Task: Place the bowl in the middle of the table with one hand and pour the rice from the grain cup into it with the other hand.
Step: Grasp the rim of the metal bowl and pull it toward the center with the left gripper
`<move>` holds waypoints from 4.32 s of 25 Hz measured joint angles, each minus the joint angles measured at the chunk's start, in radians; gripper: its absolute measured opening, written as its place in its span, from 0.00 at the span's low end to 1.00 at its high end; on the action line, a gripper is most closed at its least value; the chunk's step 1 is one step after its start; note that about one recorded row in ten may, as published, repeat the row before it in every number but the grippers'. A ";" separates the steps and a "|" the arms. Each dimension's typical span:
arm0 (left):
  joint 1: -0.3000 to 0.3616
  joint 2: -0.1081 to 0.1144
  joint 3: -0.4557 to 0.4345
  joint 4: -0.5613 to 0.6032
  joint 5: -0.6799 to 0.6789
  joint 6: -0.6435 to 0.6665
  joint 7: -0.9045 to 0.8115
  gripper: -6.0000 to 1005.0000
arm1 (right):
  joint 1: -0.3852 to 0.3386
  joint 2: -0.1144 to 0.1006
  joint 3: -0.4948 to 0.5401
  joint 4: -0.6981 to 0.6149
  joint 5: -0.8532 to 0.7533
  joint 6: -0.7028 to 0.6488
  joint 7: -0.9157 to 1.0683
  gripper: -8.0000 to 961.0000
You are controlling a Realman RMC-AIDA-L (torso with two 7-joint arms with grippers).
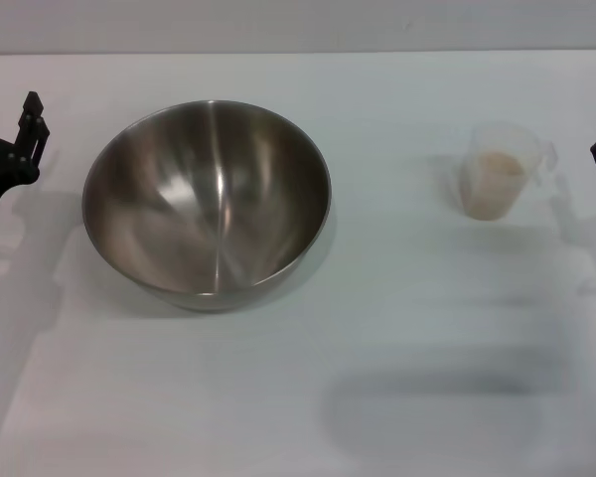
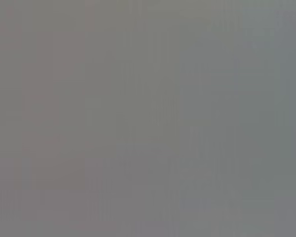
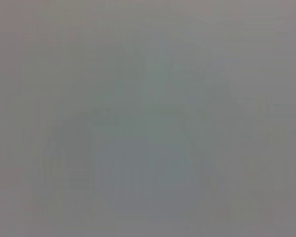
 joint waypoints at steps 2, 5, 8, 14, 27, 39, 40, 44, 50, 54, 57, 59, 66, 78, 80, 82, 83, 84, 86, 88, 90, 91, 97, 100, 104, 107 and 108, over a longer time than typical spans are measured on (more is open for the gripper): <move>-0.003 0.000 0.000 0.006 0.000 -0.003 0.000 0.57 | 0.004 0.000 0.000 -0.001 0.000 0.000 0.000 0.67; -0.005 -0.001 0.006 0.011 0.000 -0.008 0.000 0.57 | 0.012 0.000 -0.003 -0.002 -0.001 0.001 0.000 0.67; -0.003 -0.002 0.011 0.011 0.000 -0.004 0.000 0.57 | 0.019 0.000 -0.013 -0.003 -0.003 0.005 0.000 0.67; 0.000 0.001 0.006 0.010 0.000 0.000 0.003 0.57 | 0.036 -0.002 -0.046 -0.007 -0.006 -0.006 0.000 0.67; -0.007 0.003 -0.006 0.011 0.000 -0.008 0.011 0.57 | 0.041 0.000 -0.043 -0.007 0.008 0.001 0.000 0.67; -0.006 0.004 -0.006 0.011 0.000 -0.005 0.011 0.57 | 0.038 0.000 -0.040 -0.006 0.039 0.005 0.010 0.67; -0.004 0.004 -0.006 0.012 0.000 -0.005 0.011 0.57 | 0.038 0.000 -0.040 -0.004 0.039 0.007 0.010 0.67; -0.002 0.005 -0.006 0.012 0.000 -0.002 0.011 0.57 | 0.040 0.000 -0.040 0.000 0.039 0.013 0.011 0.67; 0.009 0.006 0.000 -0.005 0.002 0.006 0.003 0.57 | 0.038 0.001 -0.040 0.000 0.039 0.014 0.011 0.67; 0.040 0.009 0.000 -0.066 0.002 -0.002 -0.024 0.57 | 0.037 0.001 -0.040 0.000 0.039 0.017 0.012 0.67; 0.051 0.015 0.001 -0.117 0.006 -0.068 -0.072 0.57 | 0.036 0.002 -0.040 0.001 0.039 0.035 0.012 0.67; 0.061 0.023 0.003 -0.173 0.007 -0.150 -0.108 0.57 | 0.038 0.002 -0.040 0.002 0.039 0.046 0.011 0.67; 0.089 0.084 0.030 -0.458 0.008 -0.509 -0.128 0.56 | 0.052 0.002 -0.042 -0.002 0.039 0.078 0.005 0.67; 0.158 0.159 0.012 -1.087 0.004 -1.352 -0.098 0.54 | 0.068 -0.001 -0.041 -0.012 0.038 0.102 0.004 0.67; 0.159 0.121 -0.048 -1.222 0.001 -1.616 -0.033 0.54 | 0.074 -0.002 -0.041 -0.017 0.037 0.102 0.003 0.67; 0.157 0.078 -0.094 -1.289 0.000 -1.751 0.035 0.54 | 0.079 -0.001 -0.041 -0.019 0.037 0.102 0.002 0.67; 0.157 0.078 -0.094 -1.289 0.000 -1.751 0.035 0.54 | 0.083 -0.001 -0.042 -0.019 0.036 0.103 0.002 0.67; 0.156 0.048 -0.120 -1.326 0.000 -1.830 0.086 0.54 | 0.086 -0.001 -0.043 -0.020 0.035 0.104 0.002 0.67; 0.149 0.013 -0.142 -1.416 -0.016 -2.004 0.176 0.53 | 0.090 -0.001 -0.044 -0.018 0.034 0.107 0.002 0.67; 0.147 0.016 -0.138 -1.440 -0.038 -2.044 0.168 0.53 | 0.090 0.000 -0.043 -0.018 0.034 0.109 0.002 0.67; 0.146 0.016 -0.145 -1.467 -0.070 -2.078 0.167 0.53 | 0.092 0.001 -0.043 -0.019 0.034 0.113 0.002 0.67; 0.147 0.016 -0.151 -1.478 -0.085 -2.093 0.169 0.53 | 0.094 0.001 -0.046 -0.019 0.033 0.116 0.002 0.67; 0.127 0.013 -0.180 -1.493 -0.100 -2.149 0.159 0.52 | 0.102 0.001 -0.050 -0.020 0.030 0.121 -0.034 0.67; 0.109 0.012 -0.196 -1.492 -0.102 -2.187 0.151 0.52 | 0.102 0.002 -0.051 -0.011 0.029 0.121 -0.084 0.67; 0.062 0.013 -0.225 -1.469 -0.103 -2.254 0.133 0.51 | 0.099 0.002 -0.054 0.015 0.028 0.121 -0.149 0.67; 0.040 0.013 -0.233 -1.435 -0.104 -2.274 0.133 0.51 | 0.094 0.002 -0.054 0.032 0.028 0.116 -0.162 0.67; 0.033 0.013 -0.234 -1.420 -0.104 -2.280 0.133 0.51 | 0.093 0.002 -0.054 0.034 0.028 0.115 -0.162 0.67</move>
